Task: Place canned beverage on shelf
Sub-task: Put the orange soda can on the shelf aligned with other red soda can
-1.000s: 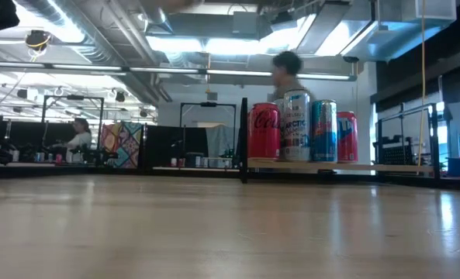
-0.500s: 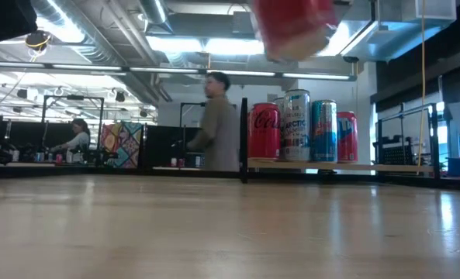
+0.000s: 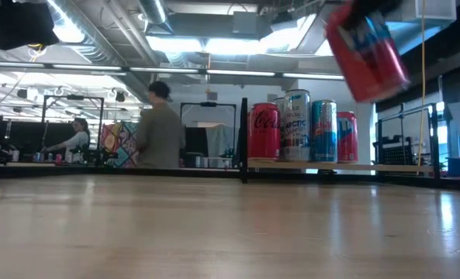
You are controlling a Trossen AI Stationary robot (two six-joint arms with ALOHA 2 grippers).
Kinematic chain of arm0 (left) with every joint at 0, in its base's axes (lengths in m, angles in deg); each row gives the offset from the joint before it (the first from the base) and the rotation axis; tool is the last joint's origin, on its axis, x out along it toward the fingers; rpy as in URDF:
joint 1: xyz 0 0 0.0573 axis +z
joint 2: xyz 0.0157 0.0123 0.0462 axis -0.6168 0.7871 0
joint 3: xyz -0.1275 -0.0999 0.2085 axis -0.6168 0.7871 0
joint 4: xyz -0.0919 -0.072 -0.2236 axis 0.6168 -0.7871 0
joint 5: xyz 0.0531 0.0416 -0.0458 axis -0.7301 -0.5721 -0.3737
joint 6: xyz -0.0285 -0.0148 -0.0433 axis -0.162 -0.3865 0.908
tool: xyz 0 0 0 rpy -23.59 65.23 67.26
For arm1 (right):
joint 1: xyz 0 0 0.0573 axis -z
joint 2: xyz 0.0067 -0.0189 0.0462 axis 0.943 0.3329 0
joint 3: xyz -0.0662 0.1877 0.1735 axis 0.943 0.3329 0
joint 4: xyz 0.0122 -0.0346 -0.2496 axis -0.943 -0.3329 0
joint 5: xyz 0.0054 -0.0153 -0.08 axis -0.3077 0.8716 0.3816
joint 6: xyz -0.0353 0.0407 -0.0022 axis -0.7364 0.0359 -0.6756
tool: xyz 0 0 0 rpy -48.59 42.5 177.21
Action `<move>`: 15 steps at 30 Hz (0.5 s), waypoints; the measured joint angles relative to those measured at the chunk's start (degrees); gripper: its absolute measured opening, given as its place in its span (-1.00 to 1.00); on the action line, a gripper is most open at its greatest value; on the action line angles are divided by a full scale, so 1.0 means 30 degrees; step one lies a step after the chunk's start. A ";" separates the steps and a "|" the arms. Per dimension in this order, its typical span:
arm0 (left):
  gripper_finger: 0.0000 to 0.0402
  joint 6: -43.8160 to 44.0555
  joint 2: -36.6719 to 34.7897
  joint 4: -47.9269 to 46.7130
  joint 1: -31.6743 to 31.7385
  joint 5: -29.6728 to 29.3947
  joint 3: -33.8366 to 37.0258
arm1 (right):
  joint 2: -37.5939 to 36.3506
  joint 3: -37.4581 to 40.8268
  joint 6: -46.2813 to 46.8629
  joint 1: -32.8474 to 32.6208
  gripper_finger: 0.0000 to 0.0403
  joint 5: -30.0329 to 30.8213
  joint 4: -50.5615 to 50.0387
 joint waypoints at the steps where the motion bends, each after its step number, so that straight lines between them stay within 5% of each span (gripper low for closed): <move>1: 0.94 -0.0049 0.0000 0.0001 0.0082 0.0002 0.0000 | -0.0936 0.1166 0.0622 -0.0004 0.30 0.0256 0.0213; 9: 0.94 -0.0189 0.0000 0.0007 0.0542 0.0009 0.0000 | -0.9251 0.9300 0.6704 0.0868 0.30 0.2571 0.1400; 15: 0.94 -0.0203 0.0000 0.0007 0.0993 0.0009 0.0000 | -1.4329 1.1995 0.6792 0.3338 0.30 0.4283 0.1679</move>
